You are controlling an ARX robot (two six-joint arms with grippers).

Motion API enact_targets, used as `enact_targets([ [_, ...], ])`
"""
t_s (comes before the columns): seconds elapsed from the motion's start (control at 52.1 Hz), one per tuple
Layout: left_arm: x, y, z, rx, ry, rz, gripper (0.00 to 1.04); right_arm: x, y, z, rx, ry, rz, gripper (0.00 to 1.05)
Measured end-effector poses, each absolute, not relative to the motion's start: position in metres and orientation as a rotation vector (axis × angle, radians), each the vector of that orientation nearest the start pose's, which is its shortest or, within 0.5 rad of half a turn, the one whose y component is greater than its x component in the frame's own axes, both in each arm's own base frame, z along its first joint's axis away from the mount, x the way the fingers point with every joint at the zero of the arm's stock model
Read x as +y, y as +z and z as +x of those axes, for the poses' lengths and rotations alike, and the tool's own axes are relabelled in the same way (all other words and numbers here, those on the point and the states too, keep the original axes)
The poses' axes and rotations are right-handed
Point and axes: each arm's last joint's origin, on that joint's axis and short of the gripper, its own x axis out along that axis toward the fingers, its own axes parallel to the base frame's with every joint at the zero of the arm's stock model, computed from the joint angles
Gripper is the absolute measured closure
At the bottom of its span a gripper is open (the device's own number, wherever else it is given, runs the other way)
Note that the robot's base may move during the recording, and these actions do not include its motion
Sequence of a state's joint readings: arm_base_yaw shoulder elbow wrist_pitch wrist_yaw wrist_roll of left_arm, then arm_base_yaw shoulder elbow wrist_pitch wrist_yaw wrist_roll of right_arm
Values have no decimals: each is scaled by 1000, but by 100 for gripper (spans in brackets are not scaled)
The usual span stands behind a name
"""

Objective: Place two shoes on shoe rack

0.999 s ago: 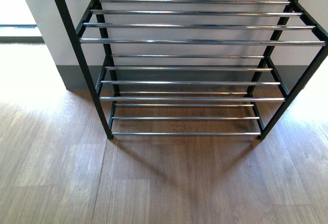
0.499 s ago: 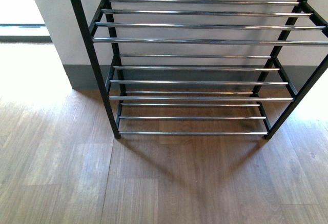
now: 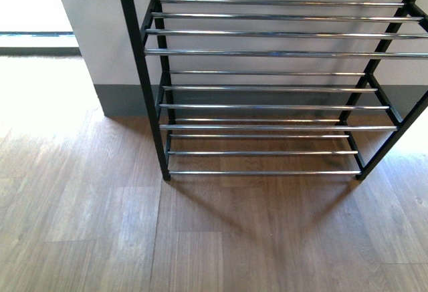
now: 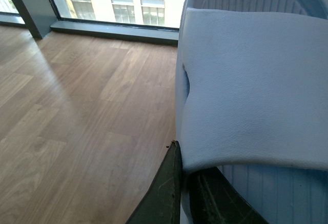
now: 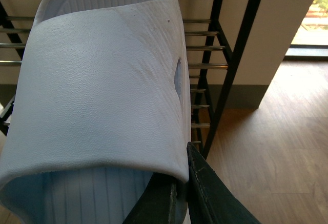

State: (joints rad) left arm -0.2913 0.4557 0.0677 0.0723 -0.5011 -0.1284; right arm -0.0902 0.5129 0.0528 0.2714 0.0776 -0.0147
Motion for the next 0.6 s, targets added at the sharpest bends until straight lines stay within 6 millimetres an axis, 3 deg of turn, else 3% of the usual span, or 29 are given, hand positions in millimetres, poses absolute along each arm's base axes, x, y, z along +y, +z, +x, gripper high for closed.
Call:
enact_targets([
  [0.595,-21,154,119,273,229,-31,103,-14,160,130,189,-168,-14,103],
])
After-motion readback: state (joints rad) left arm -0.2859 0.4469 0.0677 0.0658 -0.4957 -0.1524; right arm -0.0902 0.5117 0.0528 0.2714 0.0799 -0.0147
